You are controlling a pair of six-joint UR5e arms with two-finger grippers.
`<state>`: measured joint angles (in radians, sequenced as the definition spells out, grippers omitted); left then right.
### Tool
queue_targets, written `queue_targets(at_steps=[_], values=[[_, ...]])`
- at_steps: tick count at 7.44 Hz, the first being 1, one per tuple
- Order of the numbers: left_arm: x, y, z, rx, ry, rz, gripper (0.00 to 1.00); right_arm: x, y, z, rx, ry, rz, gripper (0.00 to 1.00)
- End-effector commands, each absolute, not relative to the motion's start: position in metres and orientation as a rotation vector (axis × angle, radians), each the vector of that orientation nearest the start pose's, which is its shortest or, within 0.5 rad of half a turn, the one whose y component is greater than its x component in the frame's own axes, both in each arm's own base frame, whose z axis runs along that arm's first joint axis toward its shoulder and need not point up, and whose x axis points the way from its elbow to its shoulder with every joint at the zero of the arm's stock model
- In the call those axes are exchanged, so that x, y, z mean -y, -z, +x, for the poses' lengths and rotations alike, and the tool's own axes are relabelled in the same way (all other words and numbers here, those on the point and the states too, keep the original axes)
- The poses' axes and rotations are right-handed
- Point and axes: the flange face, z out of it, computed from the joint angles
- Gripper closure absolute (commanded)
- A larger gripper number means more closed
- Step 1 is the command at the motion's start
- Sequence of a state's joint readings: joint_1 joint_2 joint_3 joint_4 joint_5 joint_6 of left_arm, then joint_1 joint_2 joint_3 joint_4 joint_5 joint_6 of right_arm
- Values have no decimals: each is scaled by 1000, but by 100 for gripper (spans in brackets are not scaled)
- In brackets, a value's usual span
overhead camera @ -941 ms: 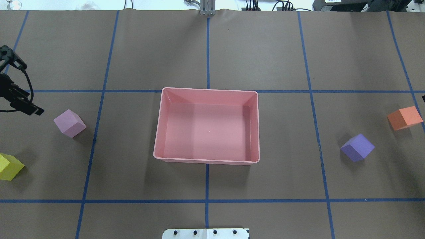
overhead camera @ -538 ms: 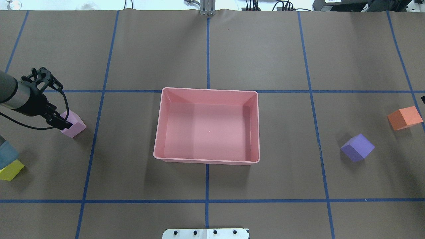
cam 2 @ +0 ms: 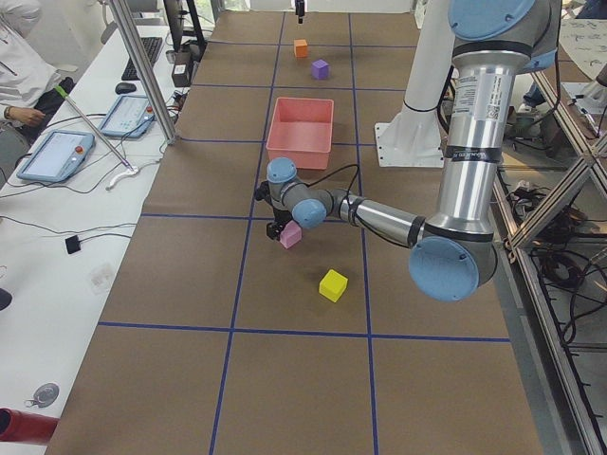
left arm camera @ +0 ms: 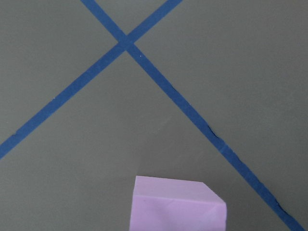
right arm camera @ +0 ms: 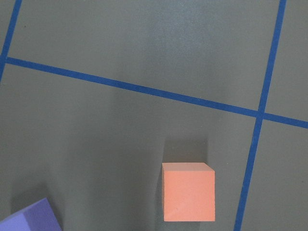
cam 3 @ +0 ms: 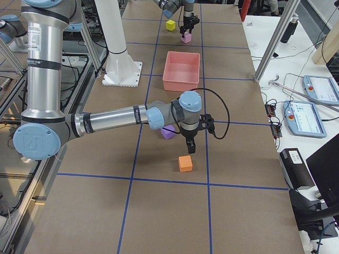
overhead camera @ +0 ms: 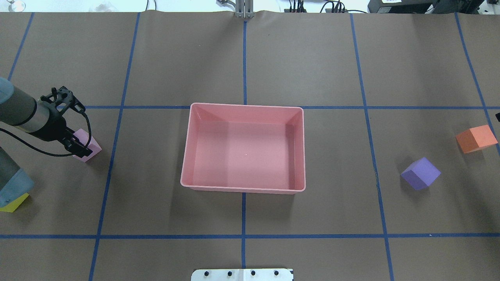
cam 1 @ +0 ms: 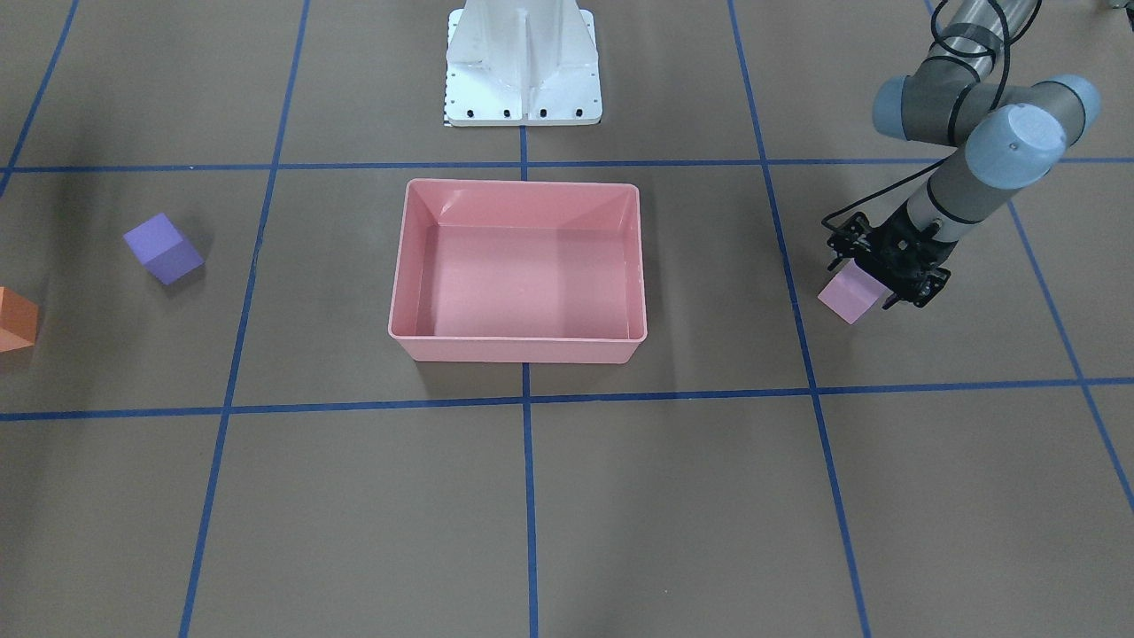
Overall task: Place blocks into pink bin with both arms
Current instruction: 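Lower the left gripper onto the light pink cube and grasp it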
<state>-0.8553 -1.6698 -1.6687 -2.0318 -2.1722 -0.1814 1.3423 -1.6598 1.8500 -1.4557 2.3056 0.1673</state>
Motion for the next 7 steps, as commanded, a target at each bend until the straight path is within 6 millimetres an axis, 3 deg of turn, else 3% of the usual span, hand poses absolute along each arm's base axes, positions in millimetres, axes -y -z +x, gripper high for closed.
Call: queue_targets(at_steps=[1,2,4,5,7], values=[[469,-514,310,-815,-701,325,66,468,-552,-40,773,170,142,0],[470,-509,311,-819,-702,333,98,468,-552,-40,772,172,143,0],[474,-464,311,-852,-695,379,100,468,-552,-40,773,170,142,0],[477,-429,314,-886,-550,333,100,468,-552,-40,773,170,142,0],[499,-341,343,-980,-300,264,96,468,-553,-41,772,171,140,0]])
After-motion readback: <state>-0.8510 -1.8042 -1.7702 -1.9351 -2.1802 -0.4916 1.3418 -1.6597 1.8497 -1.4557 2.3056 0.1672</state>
